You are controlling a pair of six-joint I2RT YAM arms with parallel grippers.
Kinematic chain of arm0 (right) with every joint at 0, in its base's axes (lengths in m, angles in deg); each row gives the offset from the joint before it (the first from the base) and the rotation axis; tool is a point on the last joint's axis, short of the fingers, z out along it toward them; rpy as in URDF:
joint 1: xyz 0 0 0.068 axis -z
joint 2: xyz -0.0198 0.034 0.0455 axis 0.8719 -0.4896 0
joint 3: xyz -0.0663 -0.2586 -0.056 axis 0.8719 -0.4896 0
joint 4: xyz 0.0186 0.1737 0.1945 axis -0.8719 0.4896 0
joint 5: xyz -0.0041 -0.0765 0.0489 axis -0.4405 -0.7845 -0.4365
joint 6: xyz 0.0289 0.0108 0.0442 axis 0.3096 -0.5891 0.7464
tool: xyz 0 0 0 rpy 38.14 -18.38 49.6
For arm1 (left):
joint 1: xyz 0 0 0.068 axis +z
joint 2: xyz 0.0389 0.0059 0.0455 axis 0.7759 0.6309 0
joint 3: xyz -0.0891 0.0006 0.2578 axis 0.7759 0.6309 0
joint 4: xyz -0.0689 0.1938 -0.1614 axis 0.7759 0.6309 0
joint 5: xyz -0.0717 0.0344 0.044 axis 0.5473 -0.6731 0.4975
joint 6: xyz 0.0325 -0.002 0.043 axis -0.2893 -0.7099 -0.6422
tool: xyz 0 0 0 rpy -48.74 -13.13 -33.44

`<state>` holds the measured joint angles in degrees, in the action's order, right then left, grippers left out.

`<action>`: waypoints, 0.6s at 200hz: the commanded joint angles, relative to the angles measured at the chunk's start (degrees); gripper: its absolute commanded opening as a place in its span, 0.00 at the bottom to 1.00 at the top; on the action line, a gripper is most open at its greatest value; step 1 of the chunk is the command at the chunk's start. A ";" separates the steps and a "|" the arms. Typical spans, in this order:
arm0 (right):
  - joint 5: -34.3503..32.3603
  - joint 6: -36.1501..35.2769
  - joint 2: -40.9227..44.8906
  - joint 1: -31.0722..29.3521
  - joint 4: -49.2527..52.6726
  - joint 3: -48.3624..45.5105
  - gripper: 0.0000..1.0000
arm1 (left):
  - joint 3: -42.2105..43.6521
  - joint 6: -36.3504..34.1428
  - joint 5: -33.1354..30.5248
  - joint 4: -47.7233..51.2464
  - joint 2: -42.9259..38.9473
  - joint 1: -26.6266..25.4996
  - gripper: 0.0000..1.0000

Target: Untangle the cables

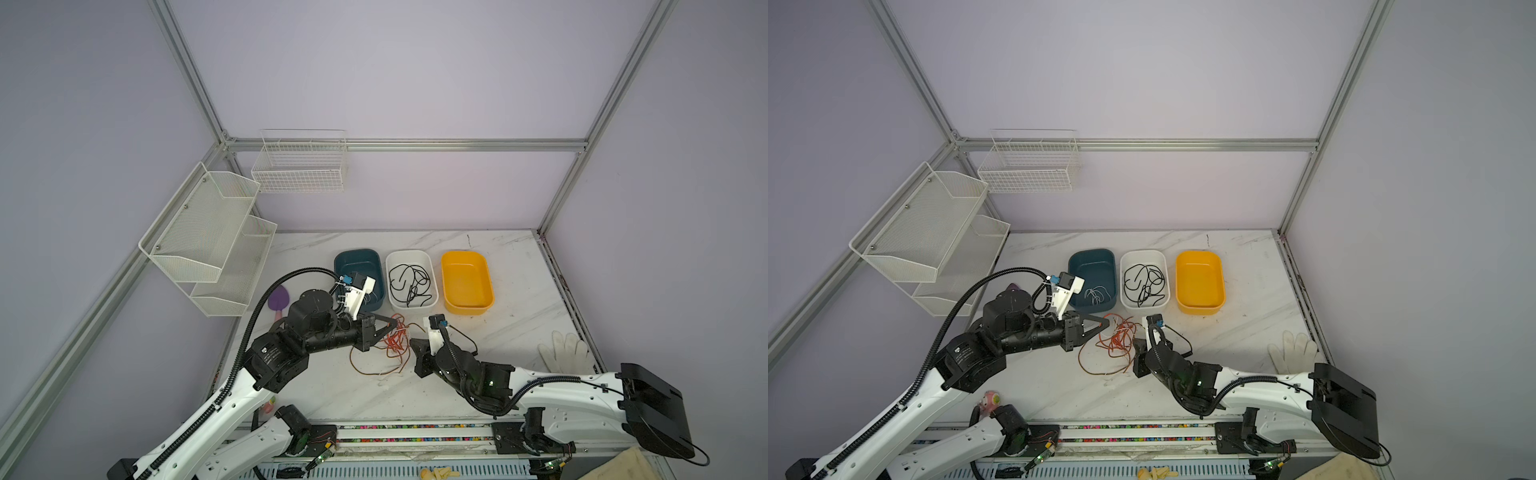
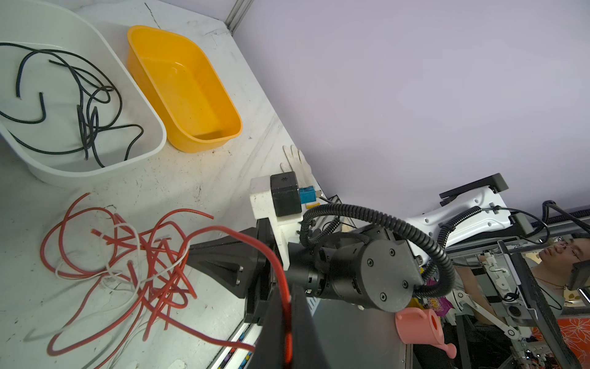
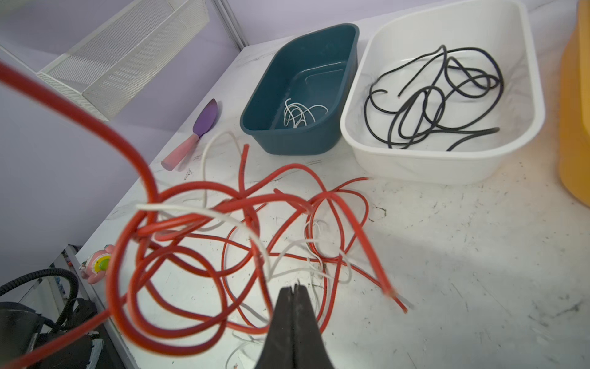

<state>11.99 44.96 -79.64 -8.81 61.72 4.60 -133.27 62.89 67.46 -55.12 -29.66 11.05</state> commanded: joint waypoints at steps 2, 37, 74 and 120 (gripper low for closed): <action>3.90 -1.83 4.89 -0.27 -4.81 -2.20 0.00 | -4.81 -1.42 0.54 0.33 -0.05 -0.16 0.00; 8.96 -5.05 11.26 -0.29 -4.93 -3.37 0.32 | -3.79 -1.38 0.96 -0.08 1.67 -0.16 0.00; 15.26 -6.16 8.45 -0.28 -7.49 -1.96 0.41 | -3.27 -1.26 1.13 -1.10 3.09 -0.16 0.00; 13.87 -4.55 -1.91 -0.38 -7.24 3.09 0.41 | -2.34 -0.28 2.47 -2.72 3.83 -0.19 0.00</action>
<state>26.57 40.06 -78.02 -8.81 55.30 4.22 -133.27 62.67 68.02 -54.69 -25.38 11.05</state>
